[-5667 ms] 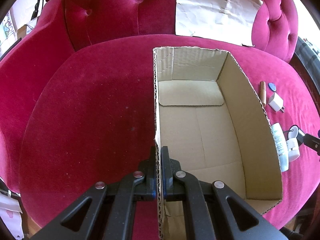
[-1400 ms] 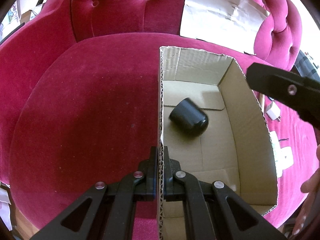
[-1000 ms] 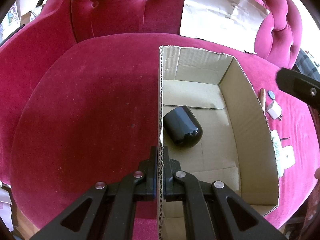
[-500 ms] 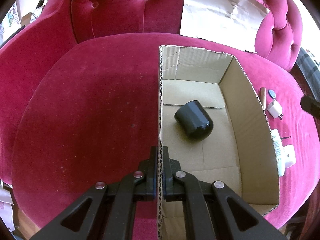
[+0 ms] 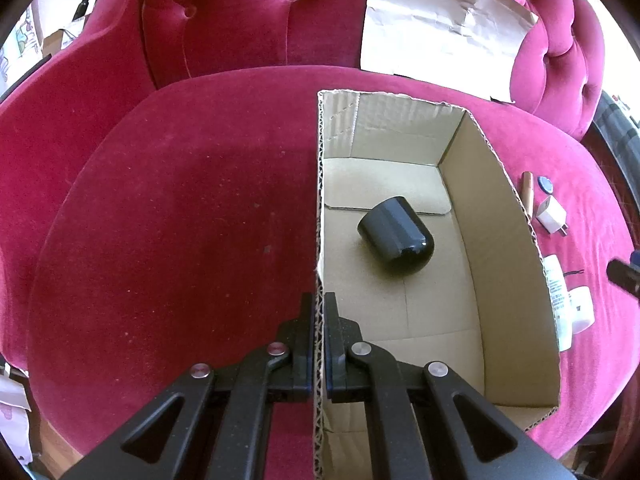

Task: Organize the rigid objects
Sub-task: 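Move the right gripper back toward the white round jar, then close the right gripper on the white round jar, then lift the white jar with the right gripper and carry it over the box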

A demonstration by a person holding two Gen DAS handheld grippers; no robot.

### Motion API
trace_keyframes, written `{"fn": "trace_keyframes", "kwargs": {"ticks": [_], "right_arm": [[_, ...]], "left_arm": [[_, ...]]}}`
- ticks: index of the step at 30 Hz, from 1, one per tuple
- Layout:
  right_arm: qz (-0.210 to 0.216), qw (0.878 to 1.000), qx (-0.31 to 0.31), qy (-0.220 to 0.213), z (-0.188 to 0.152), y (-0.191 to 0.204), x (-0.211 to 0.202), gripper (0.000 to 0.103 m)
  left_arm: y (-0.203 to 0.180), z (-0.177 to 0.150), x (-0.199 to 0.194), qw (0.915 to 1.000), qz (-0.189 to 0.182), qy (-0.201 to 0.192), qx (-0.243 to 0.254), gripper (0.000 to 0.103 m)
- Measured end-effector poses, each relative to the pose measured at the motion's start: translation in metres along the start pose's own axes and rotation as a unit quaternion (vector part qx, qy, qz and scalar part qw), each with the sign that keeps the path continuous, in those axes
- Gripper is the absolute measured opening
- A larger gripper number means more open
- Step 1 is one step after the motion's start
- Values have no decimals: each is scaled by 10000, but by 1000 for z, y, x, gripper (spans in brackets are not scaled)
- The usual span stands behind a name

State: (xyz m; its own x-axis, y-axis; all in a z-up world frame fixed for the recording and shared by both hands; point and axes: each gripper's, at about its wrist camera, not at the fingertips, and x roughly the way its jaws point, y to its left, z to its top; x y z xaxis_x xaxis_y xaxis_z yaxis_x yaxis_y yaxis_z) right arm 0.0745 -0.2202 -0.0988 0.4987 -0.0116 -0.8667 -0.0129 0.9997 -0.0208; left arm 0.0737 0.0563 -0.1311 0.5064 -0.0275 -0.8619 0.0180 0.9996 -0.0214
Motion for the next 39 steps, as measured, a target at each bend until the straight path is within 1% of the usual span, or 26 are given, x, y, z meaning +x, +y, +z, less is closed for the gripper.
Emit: {"fn": "trace_keyframes", "kwargs": {"ticks": [6, 16, 18, 22, 25, 27, 29, 30, 33, 34, 35, 39], "right_arm": [[51, 9998, -138, 150, -14, -4, 7, 103], [295, 9987, -73, 404, -29, -11, 21, 102], [324, 9985, -83, 442, -31, -11, 23, 100], [253, 9983, -146, 496, -32, -9, 27, 89], [396, 9977, -85, 545, -32, -6, 31, 83], [457, 9972, -106, 576, -32, -3, 33, 81], [509, 9967, -106, 626, -33, 0, 36, 73], [522, 9964, -106, 663, -34, 1, 38, 71], [606, 9950, -87, 794, -35, 4, 47, 56], [620, 9946, -84, 828, -36, 5, 48, 47], [637, 9943, -87, 850, -36, 7, 50, 42], [665, 9943, -58, 836, -35, 9, 50, 42]], "left_arm": [[0, -1, 0, 10000, 11, -2, 14, 3], [1, -1, 0, 10000, 41, 0, 16, 3], [0, -1, 0, 10000, 49, -4, 23, 3], [0, -2, 0, 10000, 56, -4, 23, 3], [0, -1, 0, 10000, 54, 0, 25, 3], [0, -1, 0, 10000, 57, 0, 26, 3], [-1, -1, 0, 10000, 66, -2, 32, 3], [-1, -1, 0, 10000, 65, -3, 34, 3], [0, -1, 0, 10000, 58, -2, 26, 3], [0, -1, 0, 10000, 57, -2, 21, 3], [0, -1, 0, 10000, 56, -2, 17, 3], [0, -1, 0, 10000, 62, -10, 17, 3]]}}
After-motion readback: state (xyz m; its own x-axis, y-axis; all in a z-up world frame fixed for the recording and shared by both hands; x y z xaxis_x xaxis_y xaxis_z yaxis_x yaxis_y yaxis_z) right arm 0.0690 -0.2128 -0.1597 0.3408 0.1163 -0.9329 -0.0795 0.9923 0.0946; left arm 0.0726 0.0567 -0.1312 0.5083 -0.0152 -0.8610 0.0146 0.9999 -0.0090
